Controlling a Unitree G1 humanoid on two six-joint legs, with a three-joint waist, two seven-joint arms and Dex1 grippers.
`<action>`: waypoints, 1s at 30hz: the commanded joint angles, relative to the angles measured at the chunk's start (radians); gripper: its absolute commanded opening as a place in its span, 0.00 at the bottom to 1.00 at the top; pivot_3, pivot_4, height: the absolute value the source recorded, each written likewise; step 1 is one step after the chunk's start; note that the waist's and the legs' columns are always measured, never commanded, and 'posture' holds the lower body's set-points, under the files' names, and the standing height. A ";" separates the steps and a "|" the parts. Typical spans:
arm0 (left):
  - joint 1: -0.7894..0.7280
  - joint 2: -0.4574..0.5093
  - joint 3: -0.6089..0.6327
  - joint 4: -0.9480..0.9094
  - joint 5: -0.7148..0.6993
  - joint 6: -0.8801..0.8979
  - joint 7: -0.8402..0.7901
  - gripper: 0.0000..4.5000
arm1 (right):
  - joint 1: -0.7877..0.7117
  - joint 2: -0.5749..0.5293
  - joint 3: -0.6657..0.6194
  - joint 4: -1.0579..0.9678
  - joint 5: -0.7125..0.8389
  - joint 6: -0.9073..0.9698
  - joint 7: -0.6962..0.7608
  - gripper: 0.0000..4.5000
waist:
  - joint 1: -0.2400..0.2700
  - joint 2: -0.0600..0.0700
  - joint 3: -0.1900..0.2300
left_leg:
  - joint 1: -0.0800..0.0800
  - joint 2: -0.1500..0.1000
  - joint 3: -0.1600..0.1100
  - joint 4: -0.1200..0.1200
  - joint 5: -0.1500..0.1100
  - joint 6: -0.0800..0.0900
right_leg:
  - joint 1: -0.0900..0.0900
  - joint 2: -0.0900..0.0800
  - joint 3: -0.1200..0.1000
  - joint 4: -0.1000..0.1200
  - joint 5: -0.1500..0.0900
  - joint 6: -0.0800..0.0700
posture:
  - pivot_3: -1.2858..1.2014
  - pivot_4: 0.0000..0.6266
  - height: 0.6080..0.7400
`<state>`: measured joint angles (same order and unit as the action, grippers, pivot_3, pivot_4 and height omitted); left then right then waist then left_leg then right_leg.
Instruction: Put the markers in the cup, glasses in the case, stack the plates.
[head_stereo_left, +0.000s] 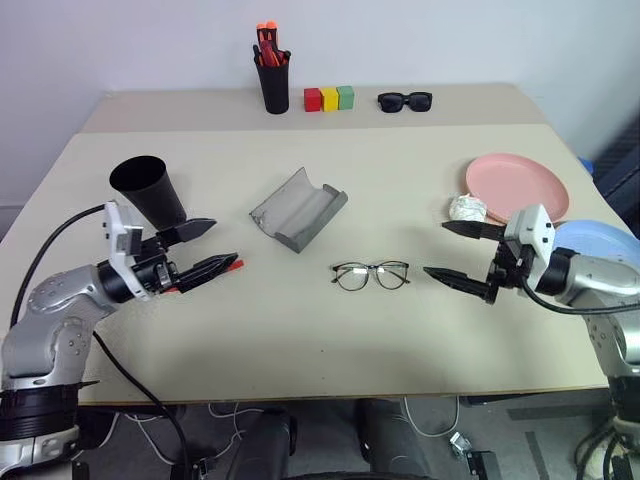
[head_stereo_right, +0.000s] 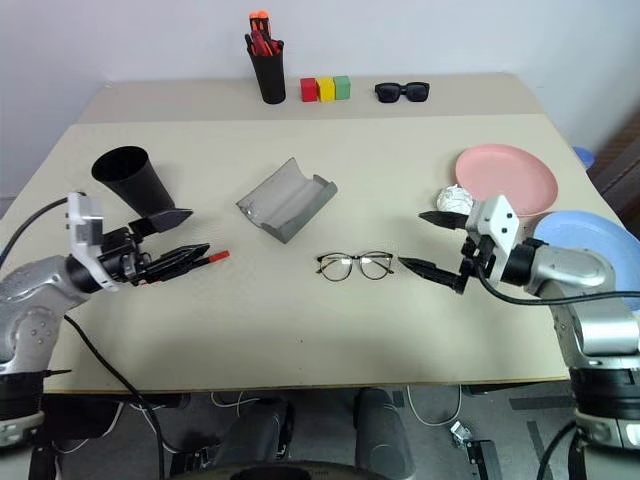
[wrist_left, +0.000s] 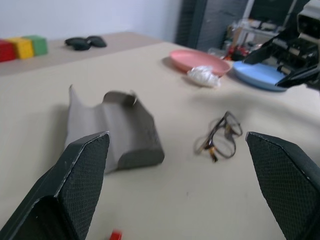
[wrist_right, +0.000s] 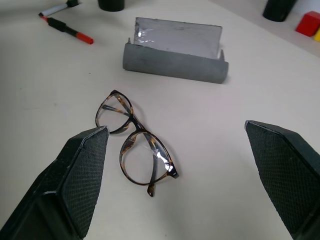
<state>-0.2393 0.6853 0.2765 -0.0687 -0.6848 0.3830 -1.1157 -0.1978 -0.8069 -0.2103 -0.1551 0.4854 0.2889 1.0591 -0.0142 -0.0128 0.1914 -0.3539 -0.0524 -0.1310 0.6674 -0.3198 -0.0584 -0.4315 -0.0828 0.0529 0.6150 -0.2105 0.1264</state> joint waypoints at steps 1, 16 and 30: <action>-0.035 0.004 -0.020 0.032 0.014 -0.020 -0.029 1.00 | -0.002 -0.016 -0.042 -0.061 0.020 0.012 -0.023 0.99 | -0.004 0.000 0.000 | 0.000 0.000 0.000 0.000 0.000 0.000 | 0.000 0.000 0.000 0.000 0.000 0.000 | 0.52 0.24 1.00; -0.022 0.051 0.040 0.053 -0.009 0.005 -0.049 1.00 | -0.042 0.047 0.003 -0.090 0.015 0.008 -0.084 0.99 | -0.006 0.000 0.000 | 0.000 0.001 0.000 0.000 0.000 0.000 | 0.000 0.000 0.000 0.000 0.000 0.000 | 0.52 0.24 1.00; 0.101 0.159 0.171 -0.106 -0.017 0.181 0.155 1.00 | -0.125 0.119 0.053 -0.002 -0.039 -0.112 -0.093 0.99 | -0.007 0.000 0.000 | 0.000 0.001 0.000 -0.001 0.000 0.000 | -0.001 0.000 0.000 0.000 0.000 0.000 | 0.52 0.24 1.00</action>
<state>-0.1470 0.8229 0.3669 -0.1297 -0.6683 0.5234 -1.0072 -0.3012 -0.6959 -0.1572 -0.1426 0.4419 0.2020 0.9716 -0.0209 -0.0127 0.1914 -0.3543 -0.0513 -0.1314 0.6665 -0.3199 -0.0584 -0.4326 -0.0821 0.0528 0.6152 -0.2105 0.1264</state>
